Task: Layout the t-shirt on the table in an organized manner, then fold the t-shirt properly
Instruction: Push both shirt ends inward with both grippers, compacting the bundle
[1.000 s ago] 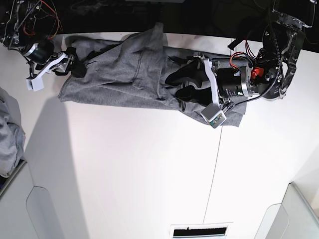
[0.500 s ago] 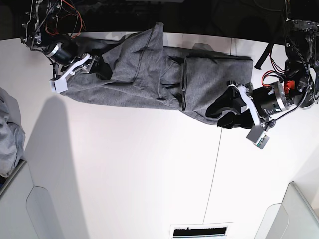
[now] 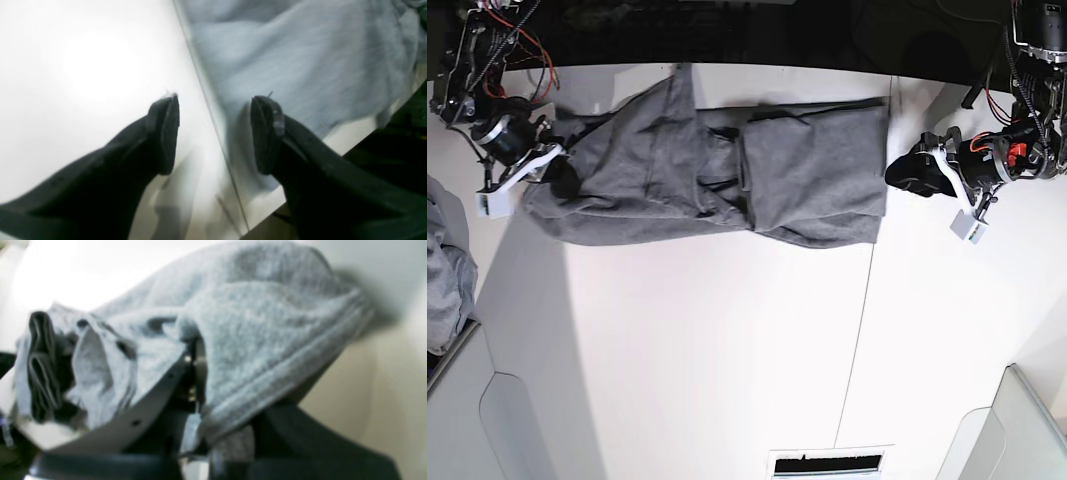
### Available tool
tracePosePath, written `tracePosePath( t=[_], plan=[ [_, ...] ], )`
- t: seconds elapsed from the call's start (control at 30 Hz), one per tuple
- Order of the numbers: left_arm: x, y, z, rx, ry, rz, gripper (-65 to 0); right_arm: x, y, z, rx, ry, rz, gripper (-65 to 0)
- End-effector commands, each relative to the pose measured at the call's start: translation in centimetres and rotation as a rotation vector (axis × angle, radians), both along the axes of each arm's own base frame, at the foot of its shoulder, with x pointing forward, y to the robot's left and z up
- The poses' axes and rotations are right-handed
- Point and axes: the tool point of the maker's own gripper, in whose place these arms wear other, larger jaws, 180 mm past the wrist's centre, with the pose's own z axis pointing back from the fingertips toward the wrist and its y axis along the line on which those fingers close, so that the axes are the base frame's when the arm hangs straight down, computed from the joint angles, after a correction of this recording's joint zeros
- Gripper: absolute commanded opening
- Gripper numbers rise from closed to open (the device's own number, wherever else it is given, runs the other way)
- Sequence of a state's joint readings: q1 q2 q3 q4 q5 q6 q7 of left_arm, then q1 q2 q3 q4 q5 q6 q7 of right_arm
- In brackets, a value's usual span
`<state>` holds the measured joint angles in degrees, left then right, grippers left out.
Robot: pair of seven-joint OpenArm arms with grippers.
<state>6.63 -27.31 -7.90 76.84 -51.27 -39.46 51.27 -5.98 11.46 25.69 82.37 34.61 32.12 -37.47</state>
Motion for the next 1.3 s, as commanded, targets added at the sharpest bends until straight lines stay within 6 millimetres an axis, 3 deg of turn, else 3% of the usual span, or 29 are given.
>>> tracePosePath(
  t=[0.0, 0.13, 0.3, 0.47, 0.67, 0.8, 0.93, 1.07, 1.13, 1.27],
  plan=[
    [1.1, 0.2, 1.1, -0.014, -0.045, 0.005, -28.9, 1.4, -1.0, 2.0, 0.003, -0.069, -0.012, -65.0],
    [1.0, -1.1, 1.0, -0.06, -0.046, 0.014, -28.9, 2.9, -0.9, 4.5, 0.084, -0.11, 0.006, -65.0],
    [0.9, -4.4, 0.6, -0.143, -0.041, 0.011, -28.9, 4.6, 2.9, 7.5, 0.206, -0.188, 0.065, -65.0],
    [0.0, -7.7, -0.5, -0.147, -0.023, -0.059, -28.9, 4.4, 10.6, 9.8, 0.307, -0.245, 0.18, -65.0],
    [0.1, -8.8, -0.6, -0.152, -0.043, -0.079, -28.9, 2.6, 20.6, 10.2, 0.356, -0.227, 0.376, -65.0],
    [0.1, -8.8, -0.6, -0.152, -0.043, -0.079, -28.9, 1.0, 25.7, 9.8, 0.321, -0.206, 0.507, -65.0],
    [0.1, -8.8, -0.6, -0.152, -0.043, -0.079, -28.9, -0.4, 28.8, 9.3, 0.249, -0.207, 0.613, -64.9],
    [0.1, -8.8, -0.6, -0.154, -0.044, -0.078, -28.9, -0.4, 29.8, 9.5, 0.215, -0.25, 0.631, -35.9],
    [0.3, -8.7, -0.3, -0.171, -0.048, -0.065, -28.9, -0.4, 29.9, 9.6, 0.217, -0.254, 0.632, -32.0],
    [1.2, -7.6, 0.9, -0.217, -0.075, -0.004, -28.9, -0.3, 29.9, 9.7, 0.216, -0.256, 0.633, -32.0]
  ],
)
